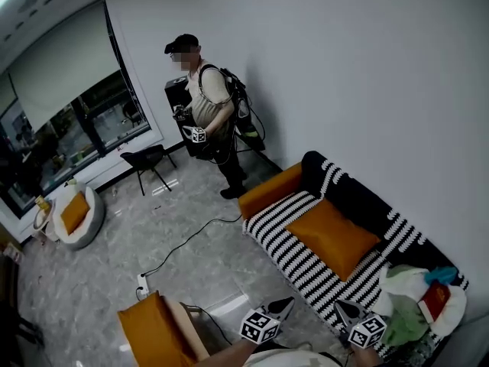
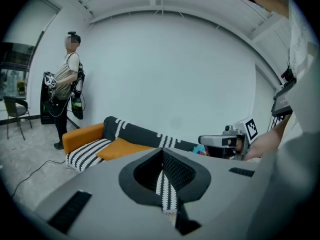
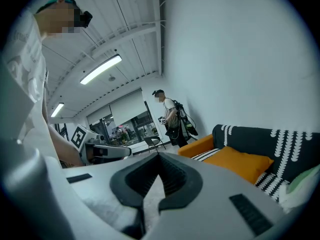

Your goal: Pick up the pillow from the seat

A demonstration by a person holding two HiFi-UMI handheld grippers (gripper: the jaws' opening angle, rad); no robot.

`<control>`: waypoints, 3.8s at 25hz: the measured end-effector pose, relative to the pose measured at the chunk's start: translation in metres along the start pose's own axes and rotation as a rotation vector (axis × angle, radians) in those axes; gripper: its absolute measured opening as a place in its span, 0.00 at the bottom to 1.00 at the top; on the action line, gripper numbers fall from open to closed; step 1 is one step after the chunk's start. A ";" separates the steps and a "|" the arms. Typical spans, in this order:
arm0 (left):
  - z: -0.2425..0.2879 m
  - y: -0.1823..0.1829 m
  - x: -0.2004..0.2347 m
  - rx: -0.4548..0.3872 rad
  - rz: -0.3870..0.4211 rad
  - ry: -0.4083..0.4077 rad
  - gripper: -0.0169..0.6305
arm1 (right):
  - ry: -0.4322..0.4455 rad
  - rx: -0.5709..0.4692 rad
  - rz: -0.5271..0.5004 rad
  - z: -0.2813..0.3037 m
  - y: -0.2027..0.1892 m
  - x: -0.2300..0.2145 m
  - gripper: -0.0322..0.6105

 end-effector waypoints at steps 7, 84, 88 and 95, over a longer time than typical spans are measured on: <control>-0.001 0.001 -0.018 -0.022 0.015 0.015 0.04 | -0.005 0.005 -0.003 -0.018 -0.004 -0.012 0.07; 0.390 0.209 0.306 0.266 0.123 -0.295 0.04 | -0.591 -0.034 0.211 0.216 0.082 -0.373 0.07; 0.413 0.208 0.329 0.312 0.133 -0.334 0.04 | -0.657 -0.022 0.241 0.227 0.078 -0.385 0.07; 0.457 0.198 0.364 0.401 0.145 -0.404 0.04 | -0.776 0.026 0.286 0.243 0.058 -0.405 0.07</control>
Point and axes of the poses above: the fingertips, and each gripper's own axes: z forward along the fingers, x to its left, y out of its top, the point moved 2 cm from there along -z, backward along the fingers, and after that the axes turned 4 degrees about -z, right-handed, at the moved point
